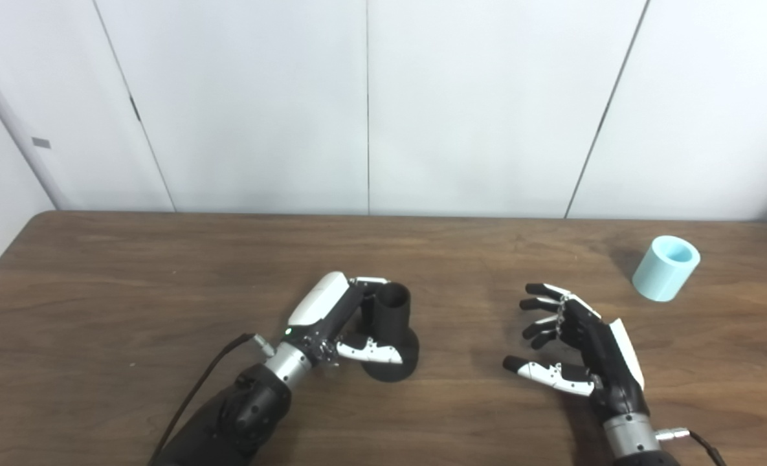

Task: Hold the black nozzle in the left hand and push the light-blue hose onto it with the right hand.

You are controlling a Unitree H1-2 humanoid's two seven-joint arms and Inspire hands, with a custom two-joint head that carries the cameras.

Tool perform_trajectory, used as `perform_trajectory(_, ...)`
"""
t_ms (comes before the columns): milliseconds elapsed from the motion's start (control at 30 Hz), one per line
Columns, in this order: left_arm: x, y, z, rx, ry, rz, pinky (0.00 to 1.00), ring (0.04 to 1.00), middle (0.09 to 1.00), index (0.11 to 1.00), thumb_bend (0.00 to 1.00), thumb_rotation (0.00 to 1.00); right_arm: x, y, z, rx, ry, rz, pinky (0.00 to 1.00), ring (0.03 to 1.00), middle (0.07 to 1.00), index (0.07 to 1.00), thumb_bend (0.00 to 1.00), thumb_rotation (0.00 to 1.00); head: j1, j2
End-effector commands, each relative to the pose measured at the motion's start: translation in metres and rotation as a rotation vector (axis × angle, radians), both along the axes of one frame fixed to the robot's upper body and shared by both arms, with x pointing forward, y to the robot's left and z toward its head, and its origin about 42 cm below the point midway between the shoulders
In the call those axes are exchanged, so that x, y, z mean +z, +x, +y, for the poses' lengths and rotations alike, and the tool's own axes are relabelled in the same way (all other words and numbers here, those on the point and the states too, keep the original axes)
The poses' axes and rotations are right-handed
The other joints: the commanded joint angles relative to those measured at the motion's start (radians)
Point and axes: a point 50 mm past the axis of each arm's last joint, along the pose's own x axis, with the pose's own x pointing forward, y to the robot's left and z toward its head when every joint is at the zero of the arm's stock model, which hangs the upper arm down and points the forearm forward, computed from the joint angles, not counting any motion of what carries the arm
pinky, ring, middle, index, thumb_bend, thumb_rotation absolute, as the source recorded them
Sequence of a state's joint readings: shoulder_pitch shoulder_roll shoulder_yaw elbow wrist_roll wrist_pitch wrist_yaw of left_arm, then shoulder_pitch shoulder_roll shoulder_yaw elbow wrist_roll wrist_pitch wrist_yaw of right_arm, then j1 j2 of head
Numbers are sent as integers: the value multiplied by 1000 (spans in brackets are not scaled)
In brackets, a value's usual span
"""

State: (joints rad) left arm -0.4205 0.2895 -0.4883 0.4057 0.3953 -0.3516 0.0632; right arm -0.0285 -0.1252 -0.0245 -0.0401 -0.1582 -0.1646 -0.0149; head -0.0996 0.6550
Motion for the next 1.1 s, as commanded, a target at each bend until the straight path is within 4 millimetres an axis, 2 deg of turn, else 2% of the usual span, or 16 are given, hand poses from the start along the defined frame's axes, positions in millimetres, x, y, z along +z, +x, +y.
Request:
perform_trajectory(0,-69,-32,34,53,244,317,391,413,460,513,503,0,26,8,1,10,16,-135,417,512,678,731,710,74,1,1)
perform_trajectory(633,-72,-37,34,-8,344,287,354,391,458,525,501,0,26,5,-1,2,20,-135,419,511,672,733,716,91,-1,10)
perform_trajectory(1000,-72,-39,34,-23,373,337,416,396,476,559,497,0,24,5,-4,-3,9,-147,417,513,676,736,714,82,-2,12)
perform_trajectory(1067,-72,-40,35,-30,371,338,419,396,476,558,497,0,26,6,-5,-3,3,-153,421,512,672,734,714,82,-29,7)
